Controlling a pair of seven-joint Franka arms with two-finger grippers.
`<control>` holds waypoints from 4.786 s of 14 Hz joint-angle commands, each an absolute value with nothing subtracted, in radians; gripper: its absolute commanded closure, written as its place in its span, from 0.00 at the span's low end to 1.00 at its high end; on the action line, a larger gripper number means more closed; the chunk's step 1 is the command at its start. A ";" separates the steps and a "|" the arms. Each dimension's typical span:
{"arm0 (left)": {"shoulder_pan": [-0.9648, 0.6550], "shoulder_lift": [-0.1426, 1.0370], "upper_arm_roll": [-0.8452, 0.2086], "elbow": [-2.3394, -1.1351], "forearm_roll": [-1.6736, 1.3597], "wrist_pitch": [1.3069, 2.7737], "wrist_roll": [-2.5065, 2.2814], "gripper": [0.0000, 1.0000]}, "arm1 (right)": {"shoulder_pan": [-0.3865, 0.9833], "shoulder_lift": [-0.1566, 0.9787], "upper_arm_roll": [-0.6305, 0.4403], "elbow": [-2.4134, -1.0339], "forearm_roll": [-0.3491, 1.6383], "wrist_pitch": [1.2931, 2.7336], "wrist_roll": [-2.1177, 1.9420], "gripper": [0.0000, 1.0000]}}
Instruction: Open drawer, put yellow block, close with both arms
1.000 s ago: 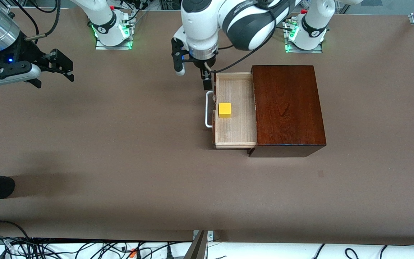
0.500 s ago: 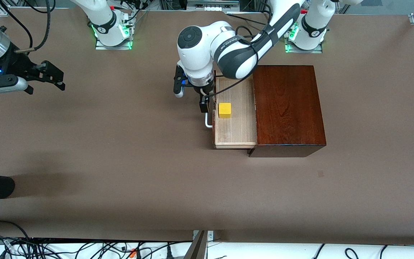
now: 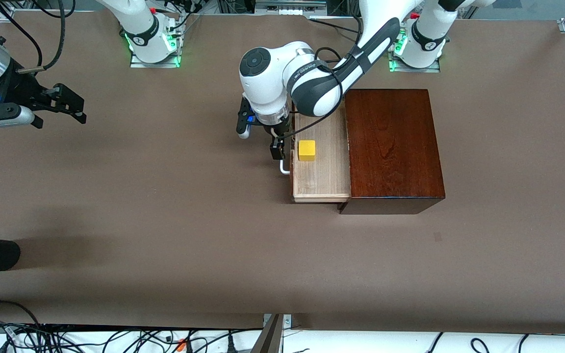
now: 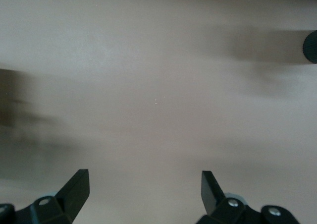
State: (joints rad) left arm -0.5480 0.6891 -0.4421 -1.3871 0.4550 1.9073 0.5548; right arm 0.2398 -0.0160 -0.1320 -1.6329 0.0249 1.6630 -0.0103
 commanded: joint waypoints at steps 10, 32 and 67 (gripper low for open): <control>-0.483 0.620 -0.436 -1.431 0.480 1.720 0.577 0.00 | 0.230 -0.003 -0.152 -1.618 0.025 1.657 -0.009 0.00; -0.455 0.471 -0.445 -1.543 0.457 1.651 0.213 0.00 | 0.232 0.003 -0.170 -1.618 0.037 1.672 -0.009 0.00; -0.178 0.003 0.043 -1.557 -0.003 1.555 -0.057 0.00 | 0.244 0.017 -0.179 -1.609 0.072 1.677 -0.012 0.00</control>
State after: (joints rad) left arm -0.1803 0.0324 0.0460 -1.5275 0.0035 1.5378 -0.0754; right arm 0.2411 0.0145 -0.1797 -1.6261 0.0561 1.6815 -0.0083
